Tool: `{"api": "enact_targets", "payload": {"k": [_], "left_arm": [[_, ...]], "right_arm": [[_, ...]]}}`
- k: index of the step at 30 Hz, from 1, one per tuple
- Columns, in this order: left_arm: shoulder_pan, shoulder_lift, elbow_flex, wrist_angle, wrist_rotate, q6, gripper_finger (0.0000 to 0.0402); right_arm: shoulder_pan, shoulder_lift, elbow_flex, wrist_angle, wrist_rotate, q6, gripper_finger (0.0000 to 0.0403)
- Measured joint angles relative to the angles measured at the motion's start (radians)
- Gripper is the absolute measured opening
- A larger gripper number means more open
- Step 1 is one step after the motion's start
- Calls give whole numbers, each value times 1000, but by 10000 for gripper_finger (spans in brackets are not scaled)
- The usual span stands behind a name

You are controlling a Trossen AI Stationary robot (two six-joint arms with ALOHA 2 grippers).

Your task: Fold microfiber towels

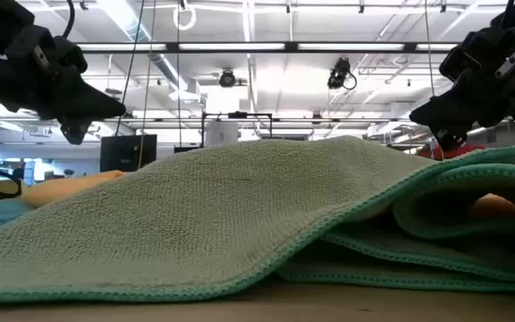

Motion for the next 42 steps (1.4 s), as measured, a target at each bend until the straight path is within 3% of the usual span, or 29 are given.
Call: {"api": "enact_targets", "payload": {"k": [12, 42], "left_arm": [[0, 0, 0, 0, 0, 0, 40], [0, 0, 0, 0, 0, 0, 28]], "right_arm": [[0, 0, 0, 0, 0, 0, 26], [0, 0, 0, 0, 0, 0, 26]]}}
